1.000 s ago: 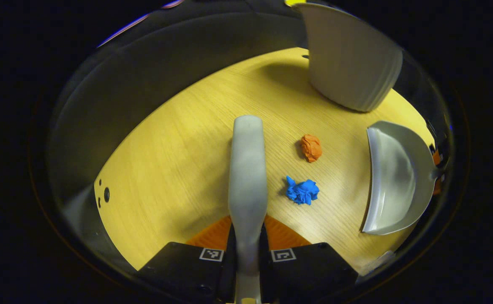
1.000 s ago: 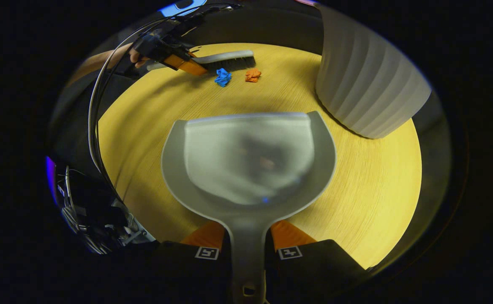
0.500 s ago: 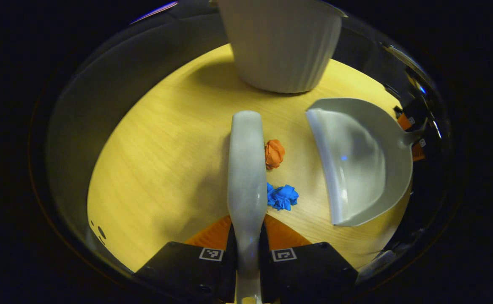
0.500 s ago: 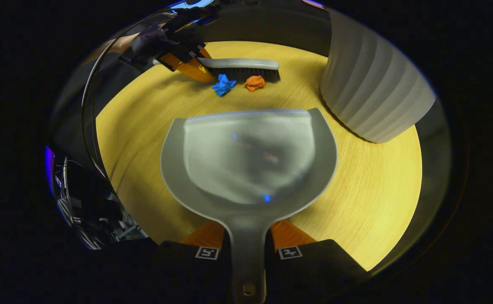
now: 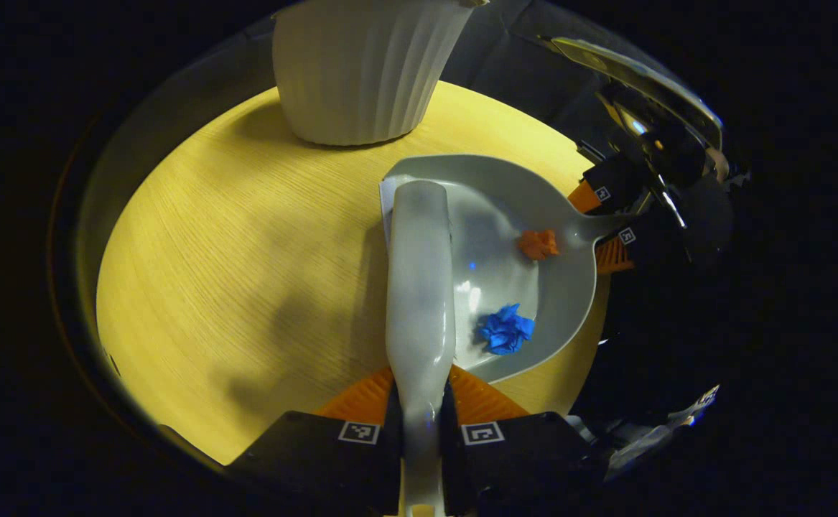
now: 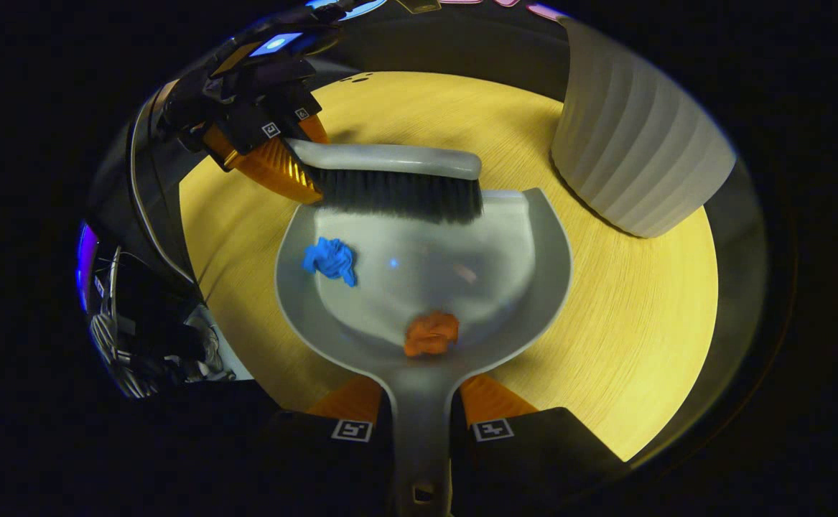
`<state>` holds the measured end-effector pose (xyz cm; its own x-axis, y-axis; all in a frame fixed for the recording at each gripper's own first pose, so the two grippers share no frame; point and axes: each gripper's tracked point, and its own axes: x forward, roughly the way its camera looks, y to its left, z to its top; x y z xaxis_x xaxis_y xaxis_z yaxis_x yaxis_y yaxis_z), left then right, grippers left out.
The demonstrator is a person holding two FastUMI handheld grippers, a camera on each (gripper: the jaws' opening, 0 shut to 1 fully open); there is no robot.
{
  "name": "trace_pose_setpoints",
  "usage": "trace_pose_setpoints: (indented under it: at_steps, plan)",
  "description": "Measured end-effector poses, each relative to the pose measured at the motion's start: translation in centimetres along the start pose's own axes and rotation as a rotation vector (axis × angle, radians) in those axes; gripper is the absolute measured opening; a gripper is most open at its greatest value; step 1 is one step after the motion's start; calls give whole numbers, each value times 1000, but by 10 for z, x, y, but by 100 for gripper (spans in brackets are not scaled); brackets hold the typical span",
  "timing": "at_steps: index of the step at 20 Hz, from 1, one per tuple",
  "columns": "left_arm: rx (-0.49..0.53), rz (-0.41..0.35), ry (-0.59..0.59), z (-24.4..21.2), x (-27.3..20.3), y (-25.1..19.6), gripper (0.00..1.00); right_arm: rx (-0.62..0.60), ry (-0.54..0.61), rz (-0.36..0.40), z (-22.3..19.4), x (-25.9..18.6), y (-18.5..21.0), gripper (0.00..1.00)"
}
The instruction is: Pick up the small broom and dustpan from the desktop, sweep the trash into the dustpan with the broom, and then empty the trash into the garbage bin.
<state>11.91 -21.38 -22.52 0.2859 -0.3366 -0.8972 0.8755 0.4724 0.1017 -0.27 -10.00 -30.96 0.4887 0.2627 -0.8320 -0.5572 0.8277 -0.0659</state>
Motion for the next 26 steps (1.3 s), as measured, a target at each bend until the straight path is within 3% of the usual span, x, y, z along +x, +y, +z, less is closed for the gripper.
trace_pose_setpoints:
  at_steps: [3, 8, 9, 13, 17, 22, 26]
  plan:
    - [-135, 102, -21, -7, -15, 6, 26, 13, -2, 4, -2, 3, -3, 35]
    - [-465, 246, -173, -27, -31, 0, 27, 50, -27, -6, 1, -8, -5, 35]
    - [-535, 269, -214, -34, -27, -3, 27, 47, -34, -12, 3, -13, -6, 31]
    - [-696, 355, -359, -47, -8, -3, 27, 57, -69, -7, 2, -17, -7, 39]
    - [-772, 394, -430, -60, 5, 5, 27, 84, -87, -4, 1, -17, -5, 35]
    - [-783, 431, -461, -79, 14, 21, 26, 117, -131, -44, 4, -25, -4, 35]
    - [-771, 440, -463, -99, -9, 27, 26, 127, -157, -95, 8, -40, -9, 36]
